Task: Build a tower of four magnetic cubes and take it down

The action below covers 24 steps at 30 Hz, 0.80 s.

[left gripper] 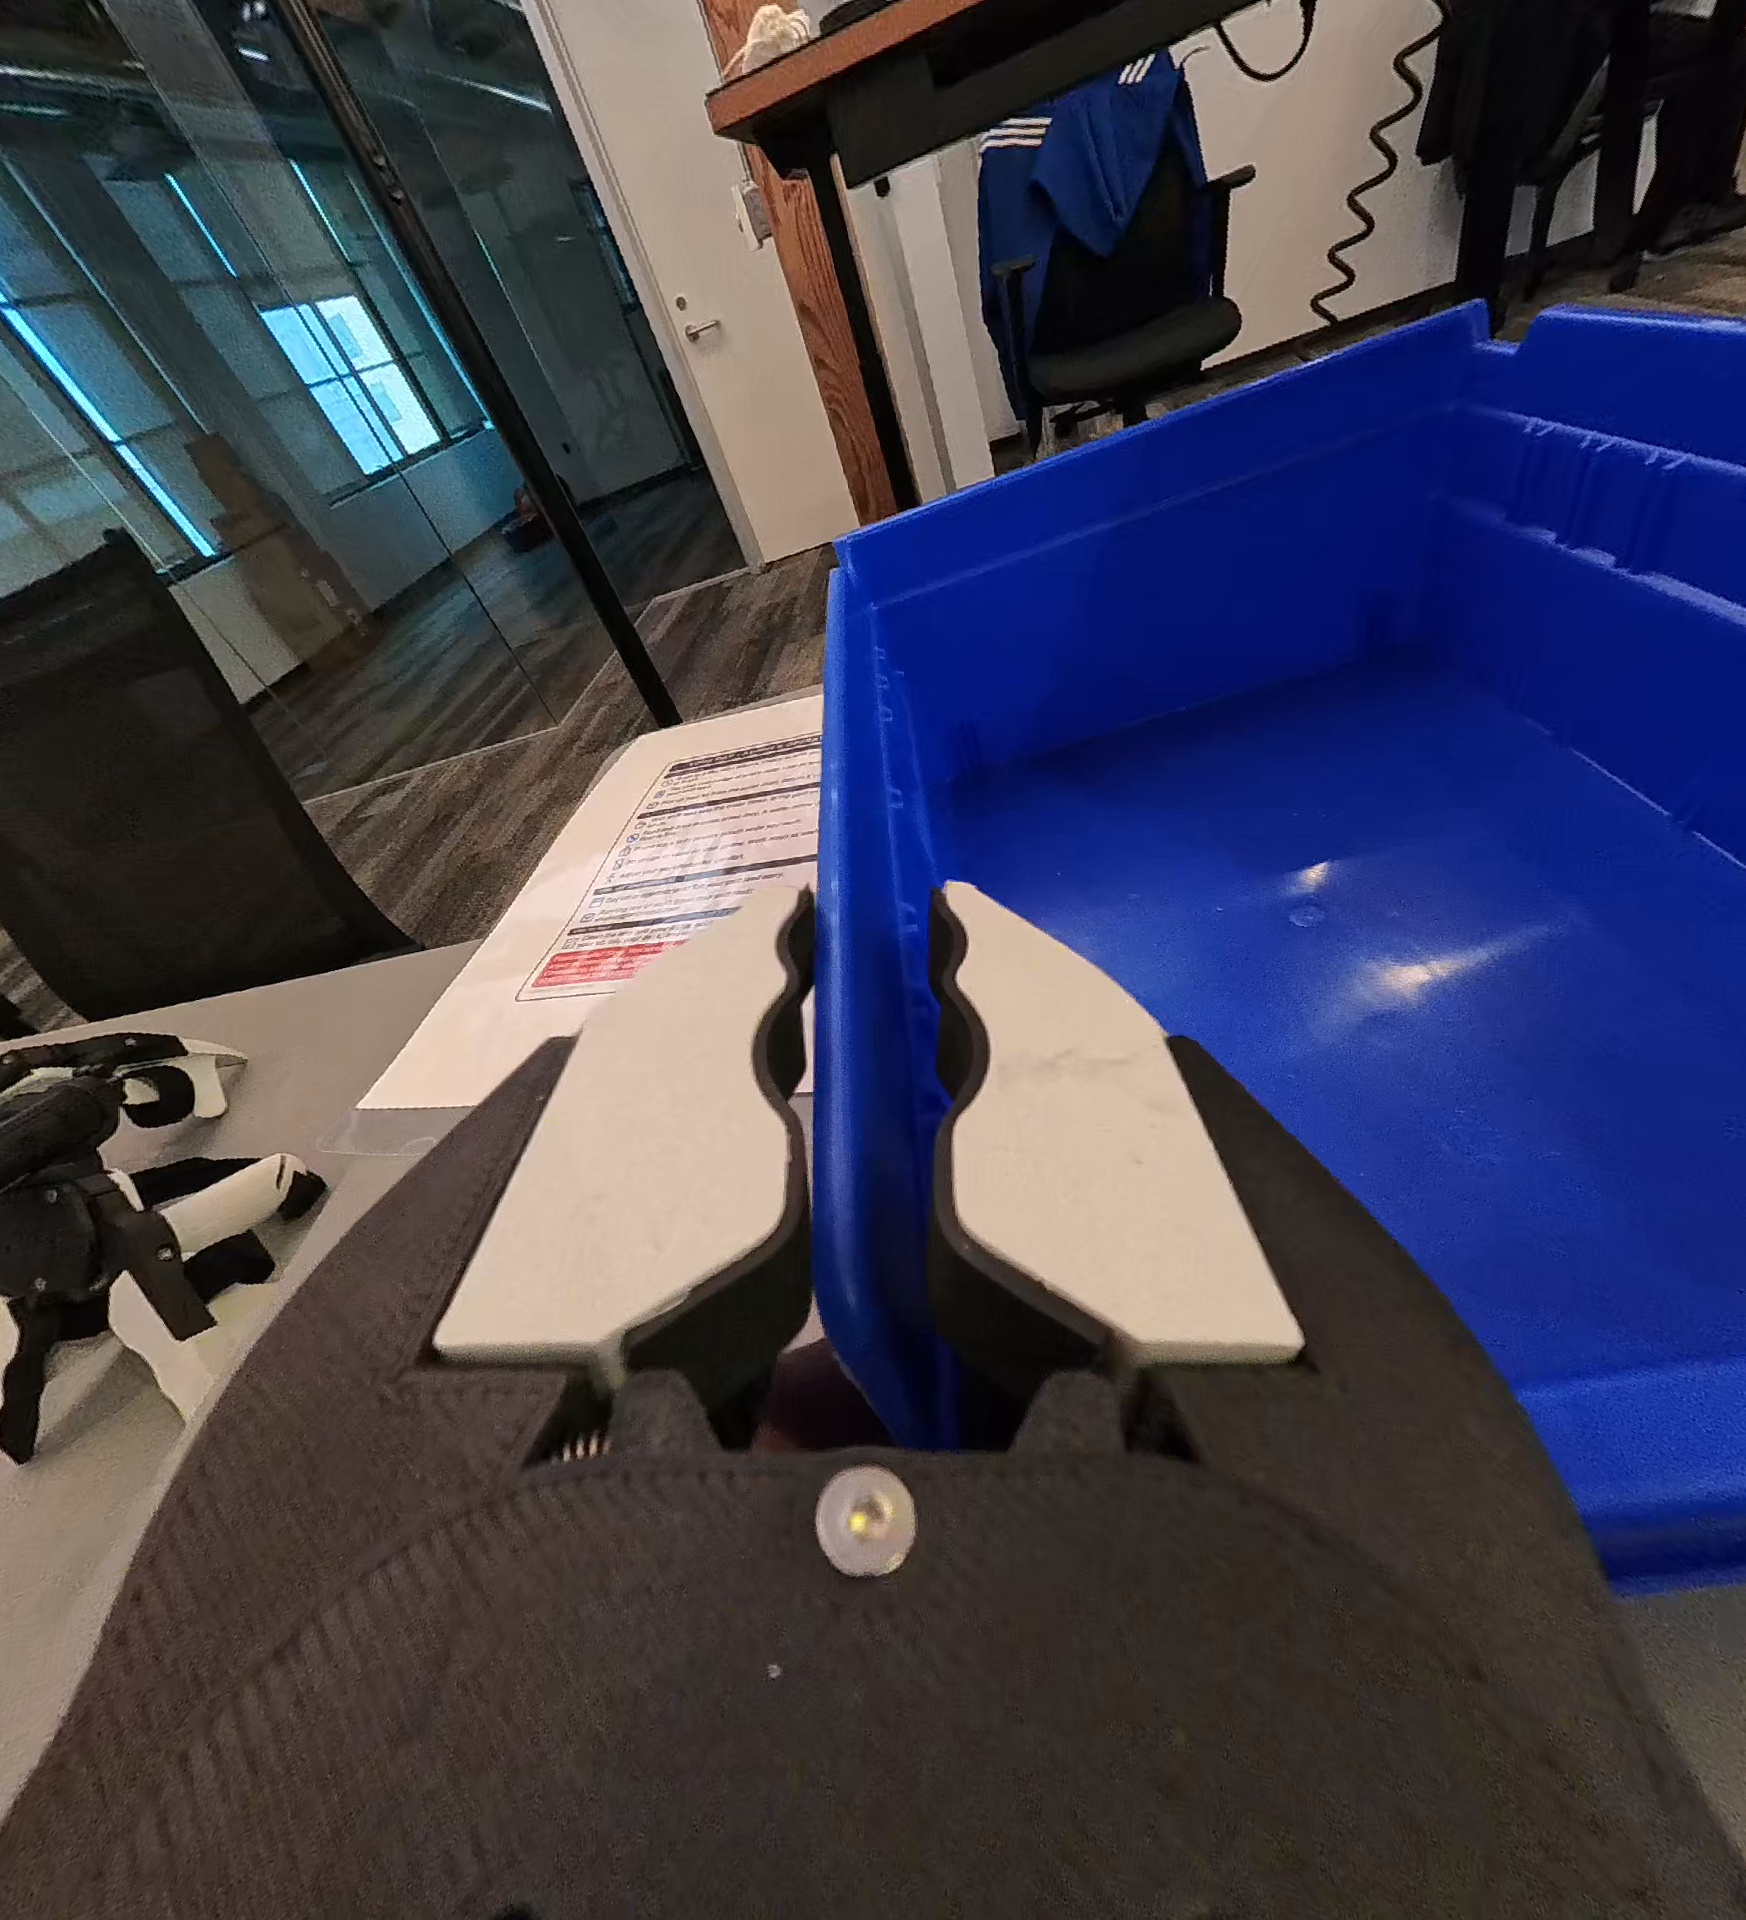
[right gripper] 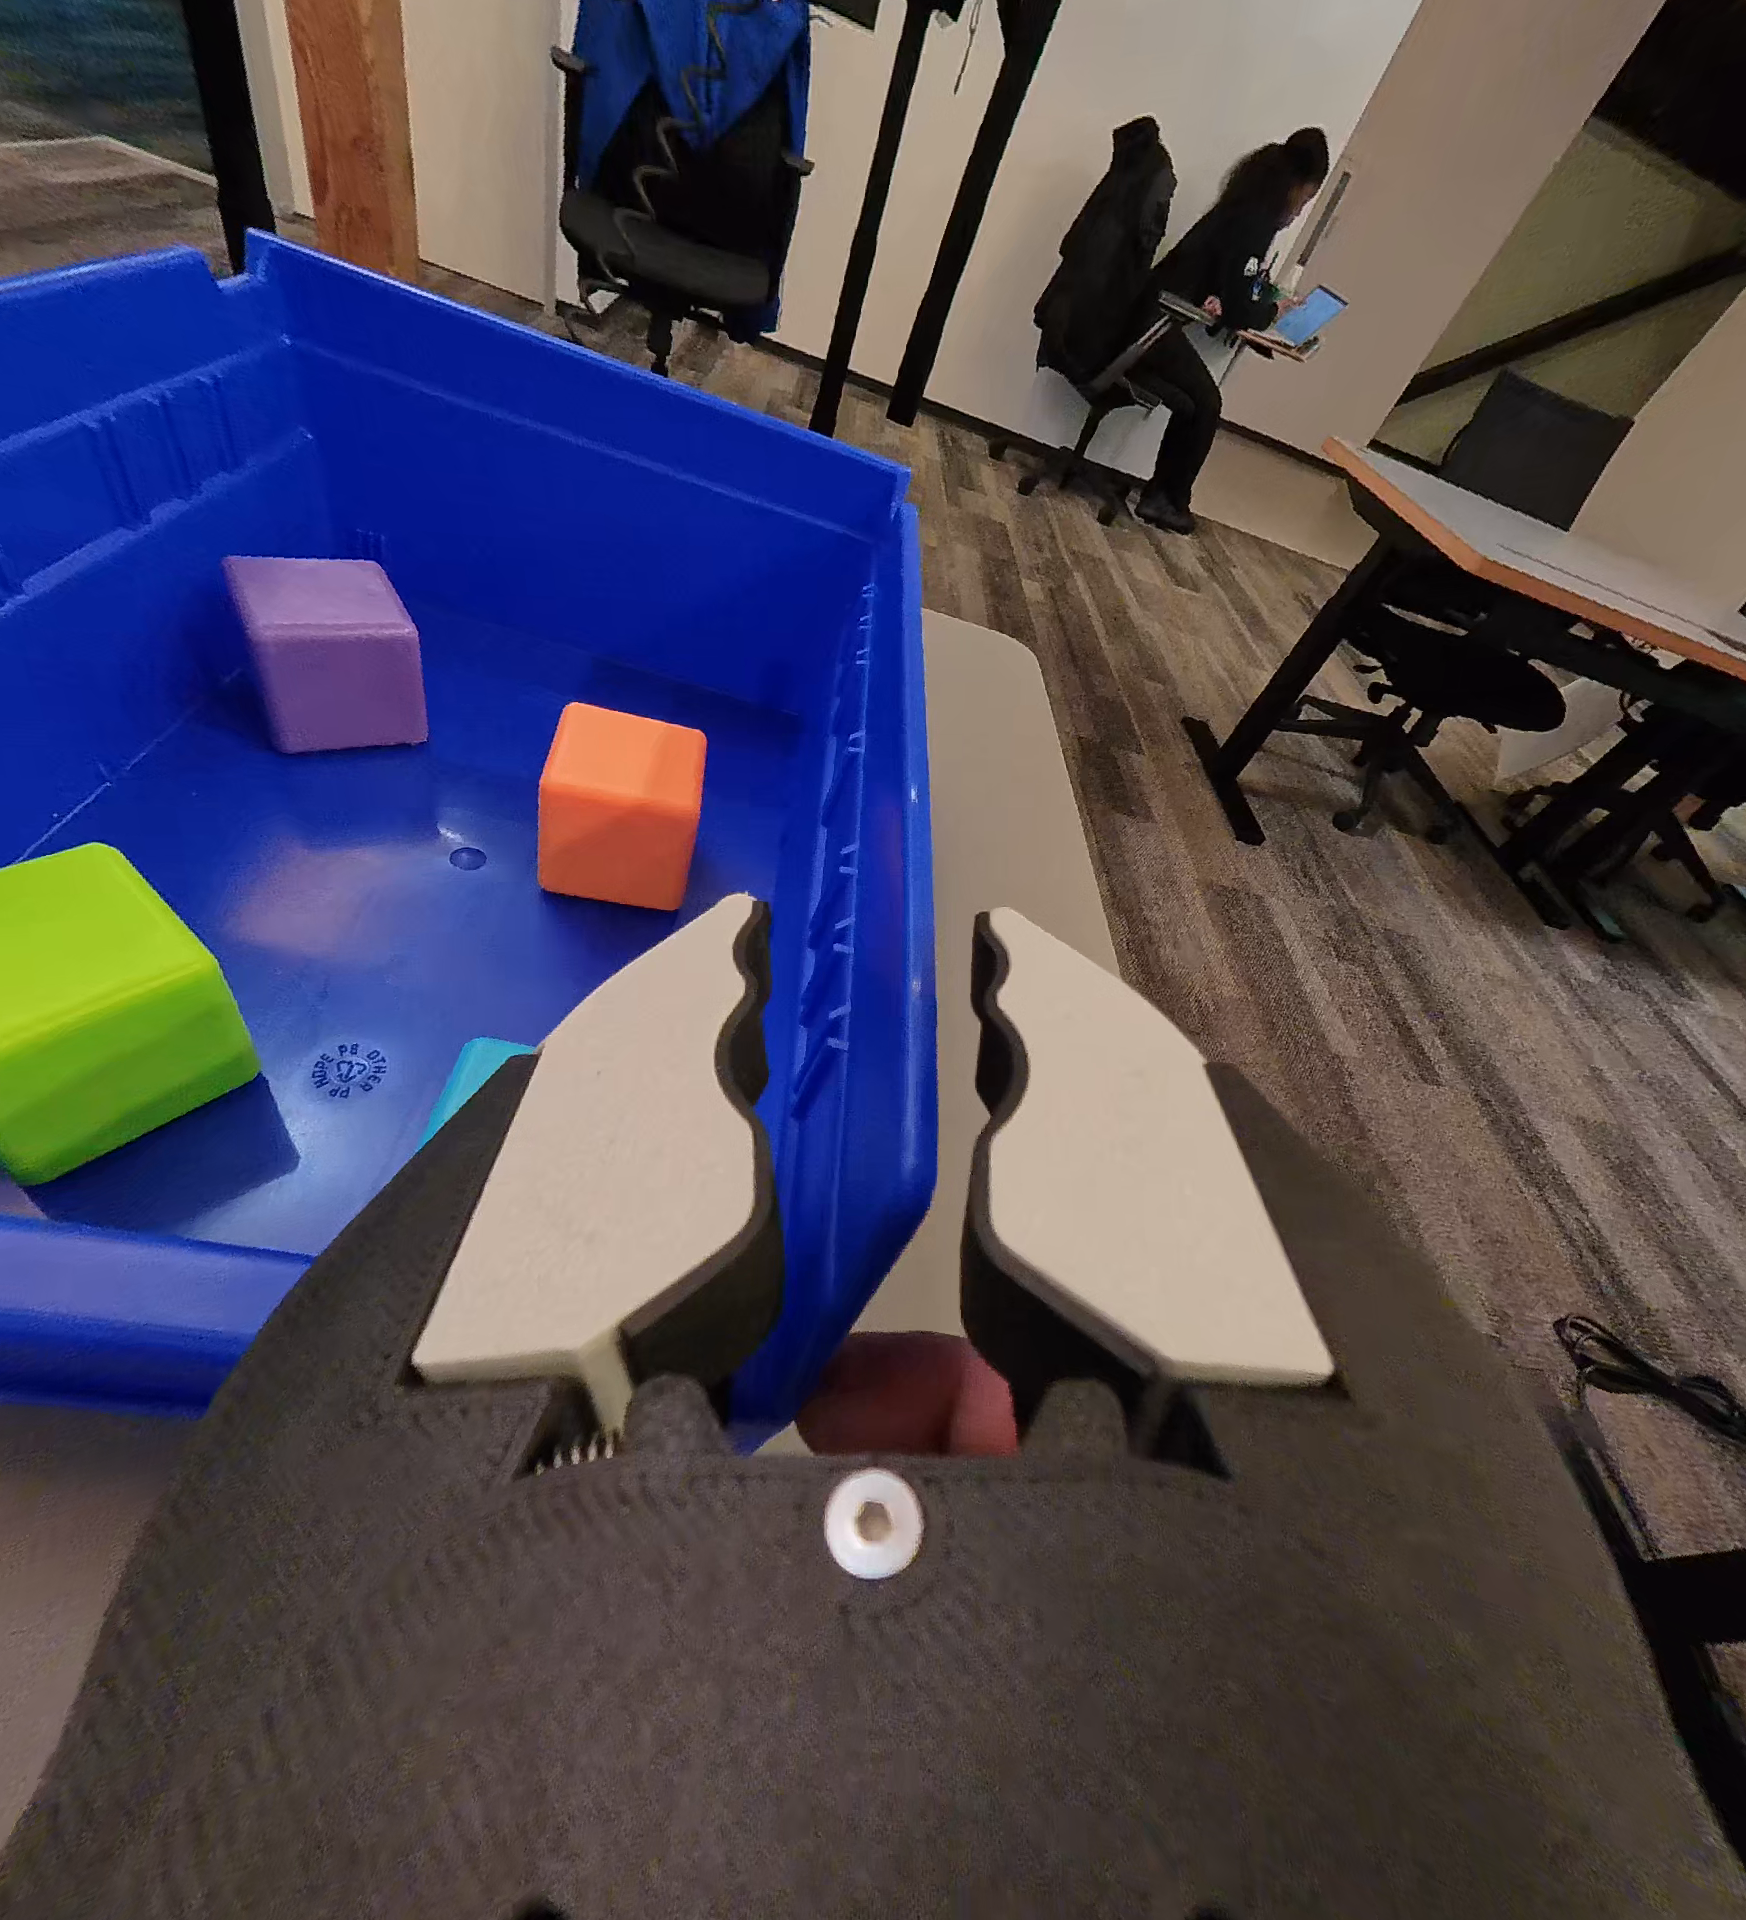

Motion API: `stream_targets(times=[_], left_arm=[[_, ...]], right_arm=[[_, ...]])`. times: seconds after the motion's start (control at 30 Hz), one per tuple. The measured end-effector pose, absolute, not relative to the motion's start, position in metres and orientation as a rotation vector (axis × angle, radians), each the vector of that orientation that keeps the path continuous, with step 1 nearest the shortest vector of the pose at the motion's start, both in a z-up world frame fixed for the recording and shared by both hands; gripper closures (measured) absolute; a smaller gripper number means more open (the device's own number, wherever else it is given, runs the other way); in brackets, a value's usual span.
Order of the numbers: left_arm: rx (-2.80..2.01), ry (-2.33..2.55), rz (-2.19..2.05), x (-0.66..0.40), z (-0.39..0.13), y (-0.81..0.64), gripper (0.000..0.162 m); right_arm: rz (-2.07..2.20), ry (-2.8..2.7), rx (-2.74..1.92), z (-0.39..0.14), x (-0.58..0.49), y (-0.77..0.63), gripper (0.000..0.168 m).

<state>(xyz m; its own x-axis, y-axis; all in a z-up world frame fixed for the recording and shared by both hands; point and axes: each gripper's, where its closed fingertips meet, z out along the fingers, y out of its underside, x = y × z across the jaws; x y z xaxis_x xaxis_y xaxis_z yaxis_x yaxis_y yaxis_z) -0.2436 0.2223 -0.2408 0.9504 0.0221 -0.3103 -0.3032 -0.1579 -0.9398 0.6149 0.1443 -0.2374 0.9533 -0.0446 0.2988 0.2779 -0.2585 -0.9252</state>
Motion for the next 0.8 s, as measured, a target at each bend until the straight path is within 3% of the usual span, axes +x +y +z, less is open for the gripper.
stream_targets(times=[0.43, 0.8], left_arm=[[-1.726, 0.253, 0.242, -0.2345, -0.2435, 0.2223, 0.135], [-1.701, 0.241, 0.215, -0.2337, -0.2395, 0.2188, 0.139]], right_arm=[[-0.282, -0.192, -1.817, -0.2402, 0.6114, 0.1455, 0.144], [-0.228, -0.154, -1.824, -0.2407, 0.6141, 0.1456, 0.139]])
